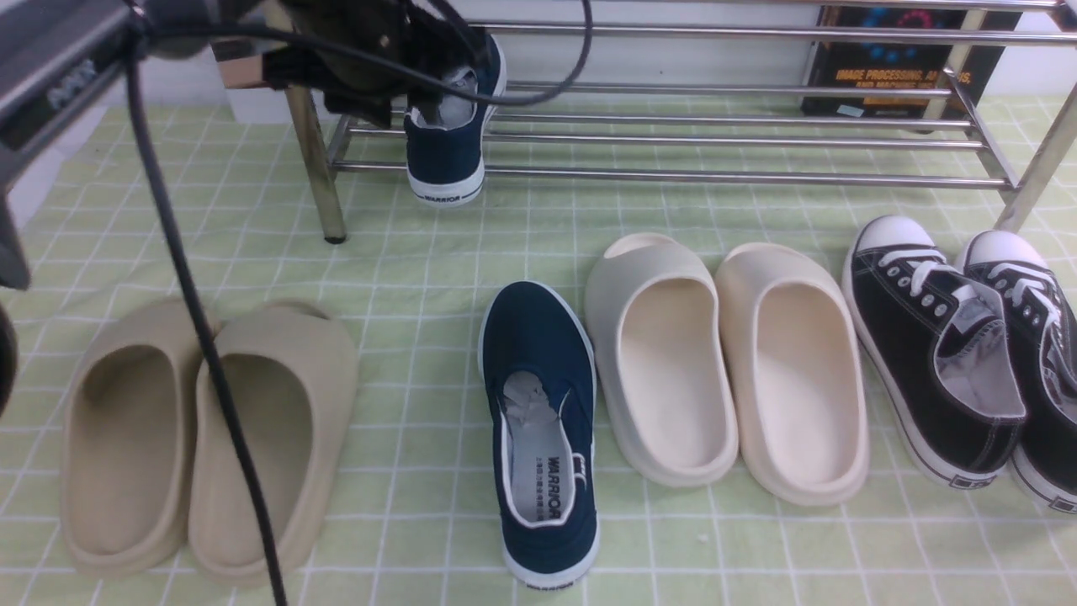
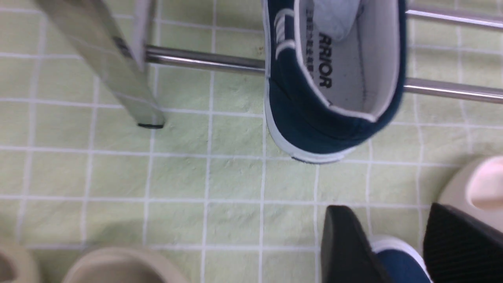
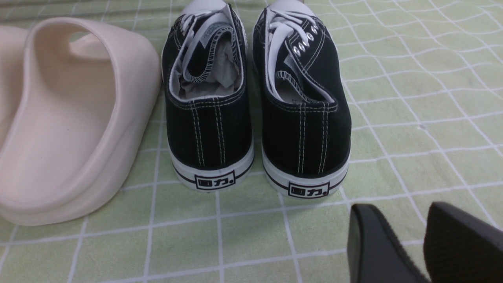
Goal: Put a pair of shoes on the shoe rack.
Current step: Use the left arm to grab the shoe closest to it
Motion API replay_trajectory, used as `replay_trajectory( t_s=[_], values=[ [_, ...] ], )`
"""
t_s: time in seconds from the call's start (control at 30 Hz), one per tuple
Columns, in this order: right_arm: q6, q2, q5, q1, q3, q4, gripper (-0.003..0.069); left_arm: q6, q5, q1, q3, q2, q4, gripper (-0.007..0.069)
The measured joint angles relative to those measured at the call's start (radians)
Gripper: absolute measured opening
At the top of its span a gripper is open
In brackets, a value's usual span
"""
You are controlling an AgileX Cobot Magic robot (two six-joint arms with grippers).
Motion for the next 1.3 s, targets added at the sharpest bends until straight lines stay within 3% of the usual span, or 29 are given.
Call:
replay_trajectory(
  t_s=[0.17, 0.43, 0.77, 0.9, 1.03, 1.3],
  values=[
    [0.0, 0.0, 0.0, 0.0, 0.0, 0.0, 0.0239, 0.104, 0.195, 0.0, -0.038, -0.133, -0.046, 0.0344],
    [0.0, 0.0, 0.0, 0.0, 0.0, 0.0, 0.0239, 0.16, 0.23, -0.008, 0.041, -0.268, -0.168, 0.0344],
    [0.0, 0.0, 0.0, 0.0, 0.0, 0.0, 0.0239, 0.105, 0.221, -0.239, 0.59, -0.461, -0.114, 0.0312],
    [0.0, 0.0, 0.0, 0.0, 0.0, 0.0, 0.0239, 0.008, 0.08, -0.266, 0.792, -0.467, -0.15, 0.0308],
    [0.0, 0.0, 0.0, 0.0, 0.0, 0.0, 0.0239, -0.014, -0.085, -0.267, 0.899, -0.422, -0.225, 0.0308],
    [0.0, 0.0, 0.0, 0.0, 0.0, 0.0, 0.0239, -0.017, -0.285, -0.267, 0.911, -0.288, -0.285, 0.0308]
  ],
)
